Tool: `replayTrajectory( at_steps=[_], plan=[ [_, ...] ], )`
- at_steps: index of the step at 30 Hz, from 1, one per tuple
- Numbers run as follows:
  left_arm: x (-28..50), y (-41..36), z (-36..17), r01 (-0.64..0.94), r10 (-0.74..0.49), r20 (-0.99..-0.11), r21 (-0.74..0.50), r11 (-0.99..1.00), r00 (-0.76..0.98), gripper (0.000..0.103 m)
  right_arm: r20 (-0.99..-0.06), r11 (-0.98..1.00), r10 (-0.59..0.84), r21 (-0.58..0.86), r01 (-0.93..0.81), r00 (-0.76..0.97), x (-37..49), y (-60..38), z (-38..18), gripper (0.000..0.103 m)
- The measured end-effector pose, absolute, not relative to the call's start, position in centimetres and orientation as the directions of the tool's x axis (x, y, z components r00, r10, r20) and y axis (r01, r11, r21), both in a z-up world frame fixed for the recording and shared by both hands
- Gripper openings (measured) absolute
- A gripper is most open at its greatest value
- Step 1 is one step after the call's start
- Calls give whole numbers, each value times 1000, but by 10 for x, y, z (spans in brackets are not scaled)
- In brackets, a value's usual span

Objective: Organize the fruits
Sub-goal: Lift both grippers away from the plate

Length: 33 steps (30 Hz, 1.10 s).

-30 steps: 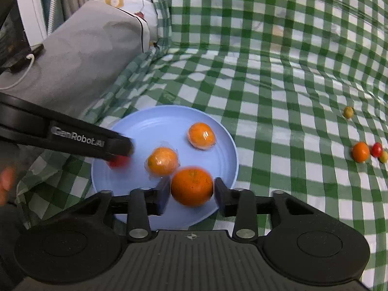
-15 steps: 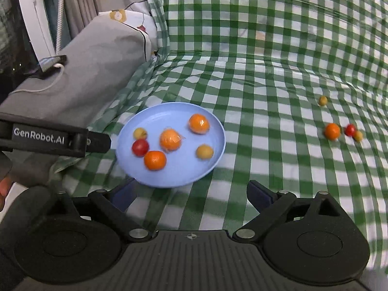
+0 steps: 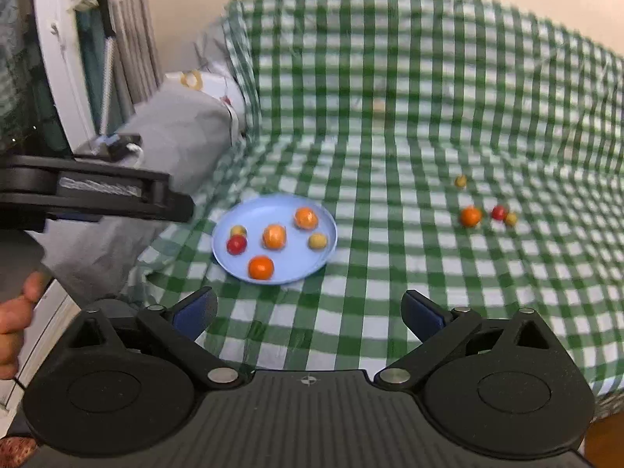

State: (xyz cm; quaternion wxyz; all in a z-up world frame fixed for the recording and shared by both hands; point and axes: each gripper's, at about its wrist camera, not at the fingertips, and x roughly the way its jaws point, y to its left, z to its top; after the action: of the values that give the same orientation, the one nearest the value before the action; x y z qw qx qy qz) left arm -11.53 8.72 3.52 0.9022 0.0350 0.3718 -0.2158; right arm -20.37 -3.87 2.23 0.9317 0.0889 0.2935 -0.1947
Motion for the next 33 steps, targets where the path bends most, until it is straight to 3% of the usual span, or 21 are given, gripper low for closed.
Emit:
replayTrajectory(
  at_steps=[6, 16, 33],
  plan=[
    [-131, 94, 50, 417, -366, -658, -86, 905, 658, 103, -502, 900, -359, 38, 435, 787, -225, -25, 37, 102],
    [-156, 85, 50, 448, -360, -674, -49, 893, 645, 103, -450, 889, -381, 60, 453, 808, -255, -24, 45, 102],
    [-176, 80, 61, 473, -365, -643, -5, 881, 673, 103, -427, 878, -381, 112, 466, 820, -269, -29, 47, 102]
  ],
)
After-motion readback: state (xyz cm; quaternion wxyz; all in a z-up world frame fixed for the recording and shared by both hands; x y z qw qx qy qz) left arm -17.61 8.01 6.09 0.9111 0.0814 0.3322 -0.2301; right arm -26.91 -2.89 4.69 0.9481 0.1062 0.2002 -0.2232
